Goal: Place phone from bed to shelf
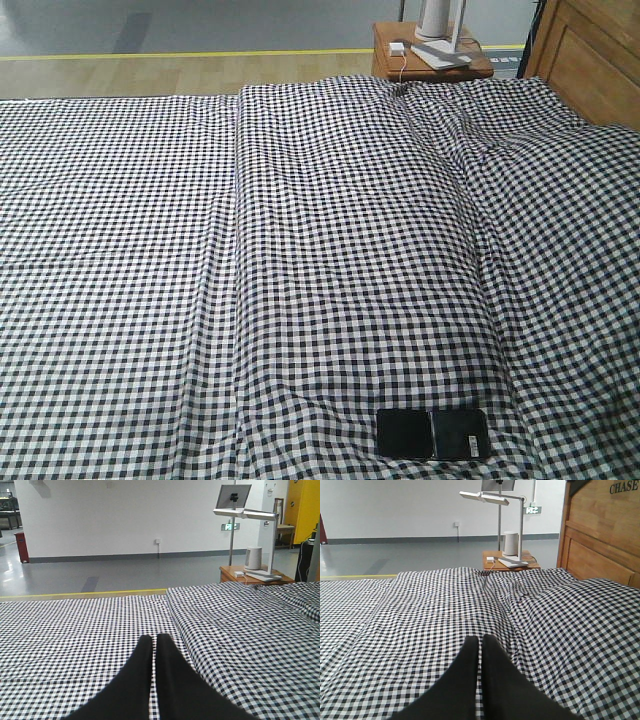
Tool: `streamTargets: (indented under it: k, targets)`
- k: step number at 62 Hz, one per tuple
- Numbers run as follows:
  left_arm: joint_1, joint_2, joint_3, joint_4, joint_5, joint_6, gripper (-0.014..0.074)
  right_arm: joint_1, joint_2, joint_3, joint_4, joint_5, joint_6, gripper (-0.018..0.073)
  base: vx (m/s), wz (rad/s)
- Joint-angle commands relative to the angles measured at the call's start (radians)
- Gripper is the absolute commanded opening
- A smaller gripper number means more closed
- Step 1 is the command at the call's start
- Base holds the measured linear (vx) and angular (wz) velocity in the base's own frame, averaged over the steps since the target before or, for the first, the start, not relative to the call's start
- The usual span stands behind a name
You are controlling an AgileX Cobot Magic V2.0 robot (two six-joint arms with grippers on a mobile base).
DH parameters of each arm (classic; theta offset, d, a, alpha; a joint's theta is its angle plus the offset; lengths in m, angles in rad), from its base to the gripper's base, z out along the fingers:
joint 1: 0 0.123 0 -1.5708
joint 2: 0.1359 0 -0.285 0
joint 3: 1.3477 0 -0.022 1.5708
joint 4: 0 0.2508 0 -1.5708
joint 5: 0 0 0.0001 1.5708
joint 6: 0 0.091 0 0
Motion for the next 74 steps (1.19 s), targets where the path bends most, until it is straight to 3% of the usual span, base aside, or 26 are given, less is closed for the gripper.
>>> streamTargets:
  k: [1, 74]
  targets:
    - [0.000, -0.005, -0.025, -0.010, -0.071, -0.009, 0.0001, 0.000, -0.012, 0.008, -0.004, -0.076, -0.007, -0.0005, 0.00, 0.00]
    - [0.000, -0.005, -0.025, -0.010, -0.071, -0.009, 0.0001, 0.000, -0.012, 0.008, 0.003, -0.135, -0.007, -0.0005, 0.00, 0.00]
